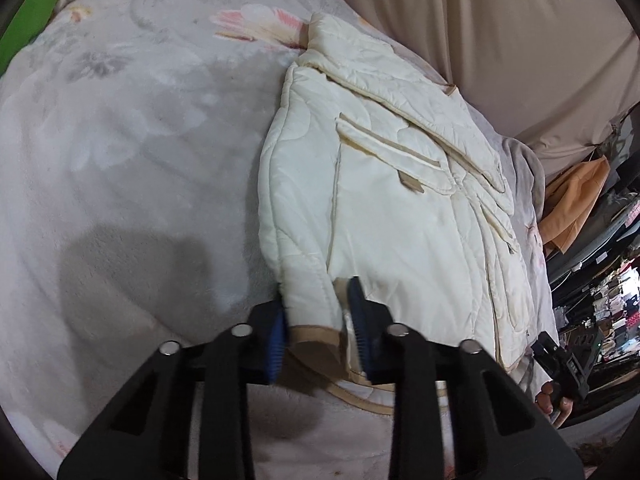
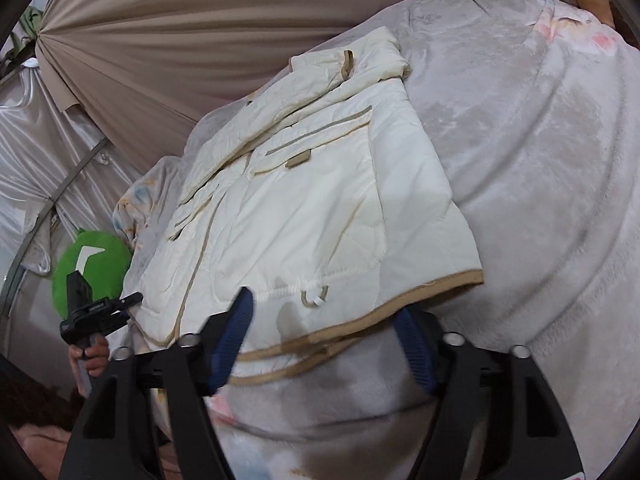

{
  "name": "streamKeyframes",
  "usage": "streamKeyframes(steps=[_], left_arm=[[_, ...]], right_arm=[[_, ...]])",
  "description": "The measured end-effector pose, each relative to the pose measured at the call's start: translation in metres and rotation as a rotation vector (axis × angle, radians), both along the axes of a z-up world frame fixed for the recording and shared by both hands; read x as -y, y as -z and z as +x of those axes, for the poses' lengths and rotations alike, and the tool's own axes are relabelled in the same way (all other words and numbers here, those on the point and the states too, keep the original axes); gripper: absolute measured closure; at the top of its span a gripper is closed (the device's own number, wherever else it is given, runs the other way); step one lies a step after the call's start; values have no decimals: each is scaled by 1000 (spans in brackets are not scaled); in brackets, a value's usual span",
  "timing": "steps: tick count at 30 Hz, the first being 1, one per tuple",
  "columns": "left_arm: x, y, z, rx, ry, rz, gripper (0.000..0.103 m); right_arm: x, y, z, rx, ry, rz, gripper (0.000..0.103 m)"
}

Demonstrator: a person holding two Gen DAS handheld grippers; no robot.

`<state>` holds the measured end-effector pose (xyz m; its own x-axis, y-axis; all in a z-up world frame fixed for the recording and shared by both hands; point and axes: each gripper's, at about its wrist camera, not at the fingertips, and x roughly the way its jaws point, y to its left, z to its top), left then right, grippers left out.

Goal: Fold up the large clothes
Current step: 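Grasp the jacket hem with both tools and lift it toward the collar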

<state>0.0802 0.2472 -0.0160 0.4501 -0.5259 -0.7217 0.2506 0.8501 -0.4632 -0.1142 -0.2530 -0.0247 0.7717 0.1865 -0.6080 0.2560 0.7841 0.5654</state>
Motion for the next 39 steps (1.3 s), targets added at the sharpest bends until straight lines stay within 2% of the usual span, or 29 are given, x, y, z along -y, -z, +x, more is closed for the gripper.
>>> streamKeyframes(steps=[2,4,9,11,14,18,20,22,24,27,32,35,39], left_arm=[[-1,-6,-3,32,-2,5,88],[-3,-15,-8,68,-7,-15,92],[-17,-43,-32,166,-25,-89,96],[-25,-59,-47,221,-25,-136,97],[-42,-89,-79,350,-10,-243,97],[-63,-126,-113,518,12,-357,96],[-65,-139,-118,564,10,-374,96],[-57,-147,-111,585,11,-345,96],[-44,-151,-82,532,4,-305,96],[-26,-153,-26,444,5,-256,95],[29,-149,71,370,-39,-62,95],[65,-129,133,320,-55,67,93],[90,-84,201,181,-55,143,92]], right_arm=[[-3,1,5,-27,20,-29,89],[-4,0,2,-18,40,-52,99],[-18,-38,-30,140,48,-174,100],[-24,-57,-47,246,24,-195,101],[-35,-87,-82,425,-12,-269,101],[-41,-123,-119,592,-38,-315,101],[-42,-139,-129,672,-52,-312,101],[-42,-151,-123,713,-51,-312,101],[-32,-156,-100,693,-34,-305,101],[-6,-158,-46,607,0,-280,101],[38,-162,48,468,44,-245,101],[63,-151,101,369,56,-227,101],[96,-107,170,204,61,-192,101]])
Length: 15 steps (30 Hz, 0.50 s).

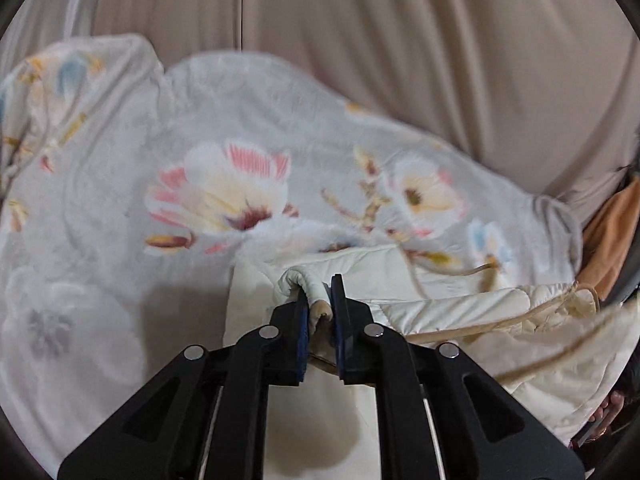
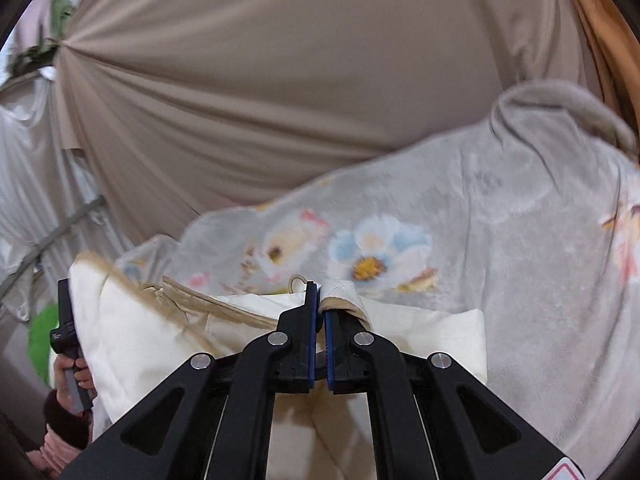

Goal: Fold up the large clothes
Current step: 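Grasp the jacket hem with both tools and lift it toward the collar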

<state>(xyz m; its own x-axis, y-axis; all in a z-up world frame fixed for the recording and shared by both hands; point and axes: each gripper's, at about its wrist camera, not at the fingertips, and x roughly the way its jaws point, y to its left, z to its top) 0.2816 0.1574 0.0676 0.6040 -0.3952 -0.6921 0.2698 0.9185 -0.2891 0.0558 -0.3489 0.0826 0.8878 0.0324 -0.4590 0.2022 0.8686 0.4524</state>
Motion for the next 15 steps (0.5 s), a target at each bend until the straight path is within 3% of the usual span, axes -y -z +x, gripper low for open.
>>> streamKeyframes(steps=[2,4,9,10,11,12,13,14,15], left_arm=[[5,21,19,-52,5,7,90],[0,27,22,-59,3,-48,89],[-43,2,3,1,81,-305,78],[-49,-5,-2,22,83,-338,73],[-60,-16,-11,81,37,-346,56],[-68,-27,-19,157,-18,-339,46],[-78,-36,-29,234,-68,-325,34],[-85,-43,-37,294,-107,-301,32],[-88,-48,-43,327,-137,-255,32]], right_arm=[[12,23,21,-59,5,22,101],[24,36,27,-65,-2,99,101],[52,40,-2,120,-164,362,95],[55,38,-8,140,-189,388,92],[57,36,-18,177,-217,415,87],[58,34,-25,205,-231,429,84],[60,32,-34,239,-245,442,77],[61,27,-47,292,-238,446,55],[64,24,-60,342,-203,433,40]])
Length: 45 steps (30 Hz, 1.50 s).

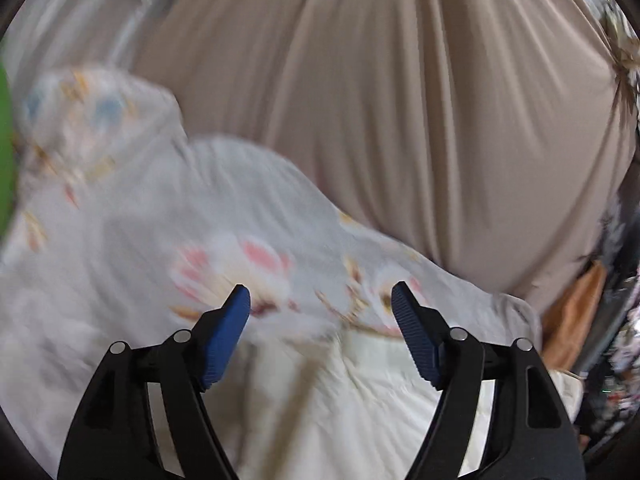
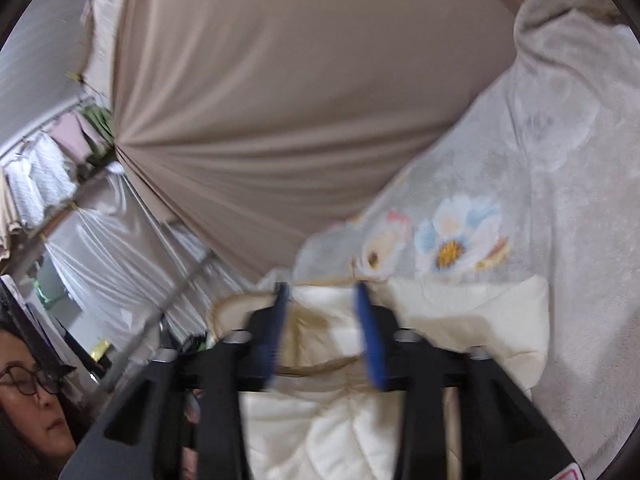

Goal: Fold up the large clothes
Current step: 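Grasp the jacket hem with both tools and lift it toward the collar, then lay the hem over the jacket and open both tools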

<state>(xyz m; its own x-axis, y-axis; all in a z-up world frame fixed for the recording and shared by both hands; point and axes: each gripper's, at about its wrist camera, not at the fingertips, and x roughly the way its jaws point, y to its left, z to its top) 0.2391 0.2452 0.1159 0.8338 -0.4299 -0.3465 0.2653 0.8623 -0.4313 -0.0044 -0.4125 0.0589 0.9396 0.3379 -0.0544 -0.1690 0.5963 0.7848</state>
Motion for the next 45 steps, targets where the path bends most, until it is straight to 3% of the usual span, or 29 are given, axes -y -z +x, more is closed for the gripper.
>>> streamKeyframes(steps=[1,3,4,7,9,11,15,16,17,18,19,20,22,25,27,29,31,32,34,37,45], left_arm=[[2,-2,-2,-3,-7,37,32],[13,5,1,-53,44,80,32],[20,11,5,-92,84,89,32],[50,40,24,-226,227,111,29],[72,62,41,-309,266,143,28],[87,78,51,-359,273,169,27],[103,107,65,-446,268,143,28],[105,108,64,-441,256,149,33],[106,106,62,-428,256,162,51],[107,101,59,-406,260,172,63],[106,94,56,-383,259,179,85],[104,86,52,-356,247,181,90],[92,57,39,-262,231,147,92],[74,16,12,-125,226,75,92],[70,2,2,-22,157,103,92],[76,11,17,-49,156,134,91],[89,46,48,-193,175,150,91],[97,65,60,-244,165,193,91],[110,107,81,-330,148,271,90],[108,125,88,-340,145,265,87],[130,134,84,-268,81,414,79]], right_arm=[[2,-5,-13,38,43,-9,33],[6,-12,-33,72,86,-22,32],[5,-17,-36,45,122,-47,32],[-14,-28,-44,-109,237,-250,32],[-30,-25,-40,-187,218,-336,29],[-42,-20,-30,-237,185,-361,26],[-65,-7,2,-298,106,-445,17],[-69,-2,11,-321,93,-464,17],[-72,6,25,-367,84,-491,21],[-74,15,36,-416,81,-518,31],[-77,20,50,-473,72,-556,69],[-80,21,57,-509,68,-593,93],[-83,2,54,-435,131,-631,94],[-85,-50,15,-136,182,-573,94],[-87,-67,-3,-18,250,-579,94],[-72,-53,13,-94,271,-567,95],[-52,-13,48,-277,260,-532,95],[-46,14,67,-395,261,-533,95],[-41,58,92,-550,239,-538,94],[-41,76,101,-613,221,-530,93],[-42,80,107,-652,221,-531,88]])
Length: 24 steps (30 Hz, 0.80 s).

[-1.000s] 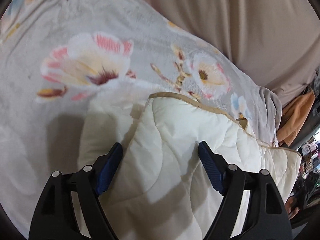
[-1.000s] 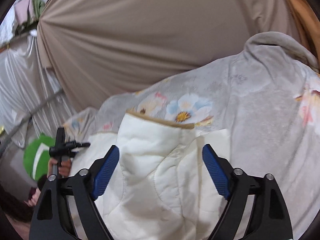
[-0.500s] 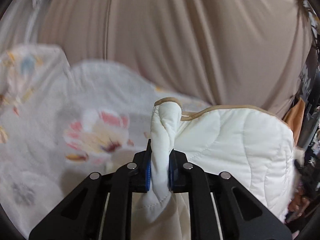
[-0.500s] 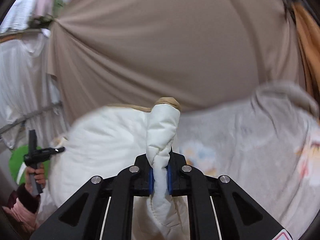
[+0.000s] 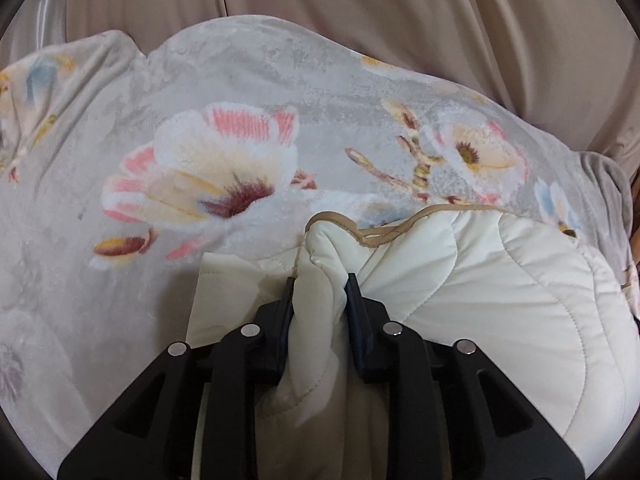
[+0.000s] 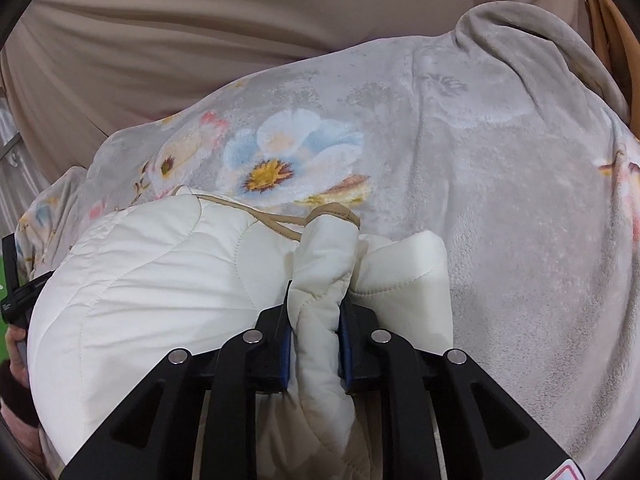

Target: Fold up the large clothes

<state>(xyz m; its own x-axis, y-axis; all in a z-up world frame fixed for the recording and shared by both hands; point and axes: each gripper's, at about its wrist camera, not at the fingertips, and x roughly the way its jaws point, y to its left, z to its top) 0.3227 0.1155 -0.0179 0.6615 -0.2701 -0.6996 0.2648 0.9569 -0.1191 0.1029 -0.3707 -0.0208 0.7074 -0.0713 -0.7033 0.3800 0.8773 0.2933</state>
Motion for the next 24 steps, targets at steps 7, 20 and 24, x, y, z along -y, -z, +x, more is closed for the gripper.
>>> streamKeyframes(steps=[7,20,24], left_arm=[[-19,-42,-43,146,-46,0,64],[111,-44,-110,228,208,152,41],[82,-20,-92,243,152,196,29]], right_arm=[[-2,-47,-41,105,176,-46,62],[-219,-54,30,84,-342,-357,70],[-168,-36,9,45,-191,-440,70]])
